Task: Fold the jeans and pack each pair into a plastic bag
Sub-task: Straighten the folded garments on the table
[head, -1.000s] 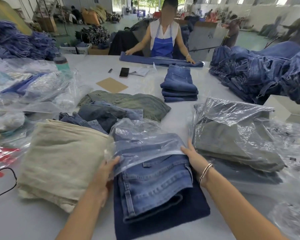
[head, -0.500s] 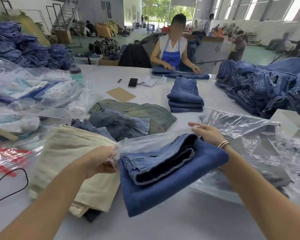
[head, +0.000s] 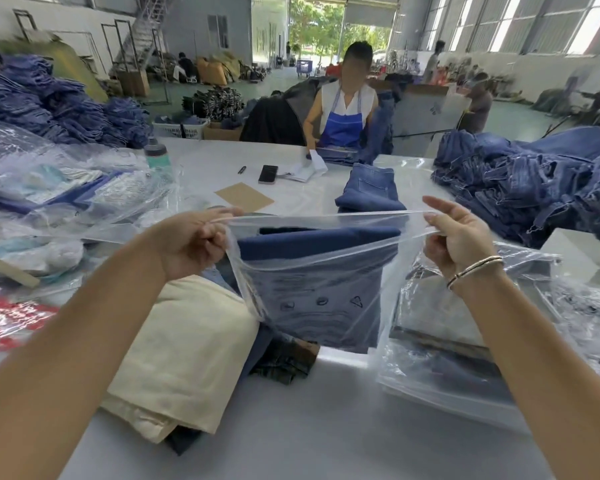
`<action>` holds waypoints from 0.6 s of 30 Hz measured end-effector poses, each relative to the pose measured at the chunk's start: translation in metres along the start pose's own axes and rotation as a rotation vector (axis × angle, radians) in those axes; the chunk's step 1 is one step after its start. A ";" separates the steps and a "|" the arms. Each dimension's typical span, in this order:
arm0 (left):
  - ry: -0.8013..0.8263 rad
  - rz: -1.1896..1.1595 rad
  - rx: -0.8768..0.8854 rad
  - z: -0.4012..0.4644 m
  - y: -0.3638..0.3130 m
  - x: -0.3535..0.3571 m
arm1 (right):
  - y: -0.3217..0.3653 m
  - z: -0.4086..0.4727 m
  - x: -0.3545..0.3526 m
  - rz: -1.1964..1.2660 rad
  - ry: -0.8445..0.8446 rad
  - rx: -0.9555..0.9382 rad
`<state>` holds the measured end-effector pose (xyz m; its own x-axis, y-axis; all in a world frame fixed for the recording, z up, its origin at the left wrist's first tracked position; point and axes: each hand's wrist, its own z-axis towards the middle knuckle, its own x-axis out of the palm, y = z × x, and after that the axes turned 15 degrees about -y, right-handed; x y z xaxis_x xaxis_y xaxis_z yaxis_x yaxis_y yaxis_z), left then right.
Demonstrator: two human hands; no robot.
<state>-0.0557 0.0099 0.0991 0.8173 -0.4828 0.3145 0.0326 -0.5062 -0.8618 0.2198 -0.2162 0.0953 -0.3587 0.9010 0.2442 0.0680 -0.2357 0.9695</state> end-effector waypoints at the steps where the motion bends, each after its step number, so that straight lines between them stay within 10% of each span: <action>1: 0.017 -0.072 -0.029 0.001 0.001 0.003 | 0.003 0.002 -0.001 -0.052 0.022 -0.008; 9: -0.304 0.107 0.100 0.021 -0.014 0.054 | 0.002 0.029 0.017 -0.392 -0.113 0.027; 18: -0.133 0.061 0.101 0.022 0.011 0.035 | 0.003 0.025 -0.023 -0.503 -0.089 -0.115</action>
<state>-0.0138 0.0032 0.0912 0.8881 -0.4082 0.2112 0.0332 -0.4014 -0.9153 0.2512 -0.2287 0.0931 -0.2395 0.9394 -0.2451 -0.1965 0.2004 0.9598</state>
